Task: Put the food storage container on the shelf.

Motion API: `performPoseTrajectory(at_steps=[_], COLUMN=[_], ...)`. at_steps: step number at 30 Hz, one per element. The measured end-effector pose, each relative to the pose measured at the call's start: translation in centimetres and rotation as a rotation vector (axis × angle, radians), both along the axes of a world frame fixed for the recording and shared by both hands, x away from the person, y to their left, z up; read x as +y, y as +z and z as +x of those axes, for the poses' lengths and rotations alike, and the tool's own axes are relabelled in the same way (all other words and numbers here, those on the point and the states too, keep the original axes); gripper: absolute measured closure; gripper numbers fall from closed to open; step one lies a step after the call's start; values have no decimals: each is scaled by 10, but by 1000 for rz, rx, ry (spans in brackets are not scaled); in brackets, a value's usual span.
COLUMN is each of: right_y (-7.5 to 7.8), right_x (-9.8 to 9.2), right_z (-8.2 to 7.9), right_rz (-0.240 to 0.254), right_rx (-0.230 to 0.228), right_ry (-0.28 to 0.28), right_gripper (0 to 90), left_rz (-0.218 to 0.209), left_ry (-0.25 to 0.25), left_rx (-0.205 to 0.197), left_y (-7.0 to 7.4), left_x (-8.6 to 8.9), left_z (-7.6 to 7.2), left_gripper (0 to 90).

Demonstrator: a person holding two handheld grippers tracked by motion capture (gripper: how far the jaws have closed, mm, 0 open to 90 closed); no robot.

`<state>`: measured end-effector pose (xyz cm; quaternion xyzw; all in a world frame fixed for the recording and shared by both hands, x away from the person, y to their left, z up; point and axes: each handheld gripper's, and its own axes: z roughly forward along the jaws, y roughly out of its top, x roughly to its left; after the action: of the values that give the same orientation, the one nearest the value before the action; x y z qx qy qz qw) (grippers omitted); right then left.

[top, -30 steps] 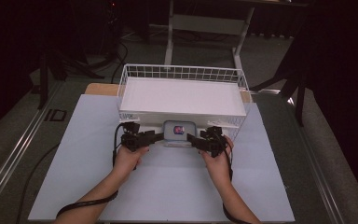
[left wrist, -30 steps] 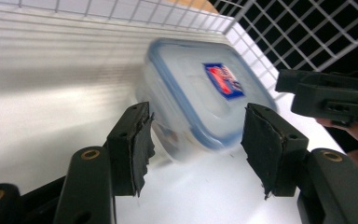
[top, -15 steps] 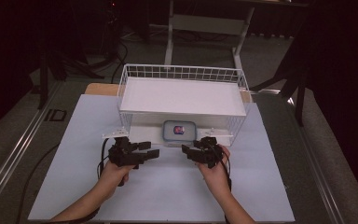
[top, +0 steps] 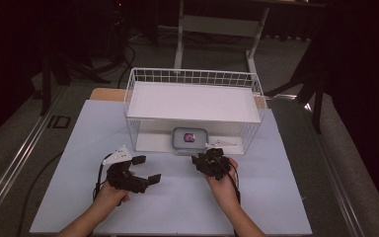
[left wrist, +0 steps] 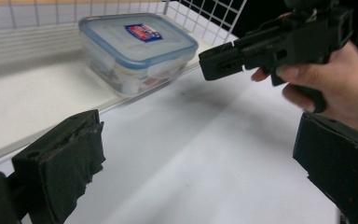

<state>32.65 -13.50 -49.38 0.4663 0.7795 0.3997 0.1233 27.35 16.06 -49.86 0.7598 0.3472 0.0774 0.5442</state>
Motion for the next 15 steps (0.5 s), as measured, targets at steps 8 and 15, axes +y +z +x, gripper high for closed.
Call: performPoseTrajectory(at_steps=[8, 15], right_y=[-10, -19], right_x=[6, 10], right_z=[9, 18], right_rz=[-33, -30], right_rx=[16, 34], right_ry=[-28, -44], right_gripper=[900, 900], left_rz=[40, 22], left_ry=[-31, -33], left_rx=[-83, -82], left_y=[1, -5], left_x=[-3, -5], left_z=[-5, -9], left_gripper=[14, 15])
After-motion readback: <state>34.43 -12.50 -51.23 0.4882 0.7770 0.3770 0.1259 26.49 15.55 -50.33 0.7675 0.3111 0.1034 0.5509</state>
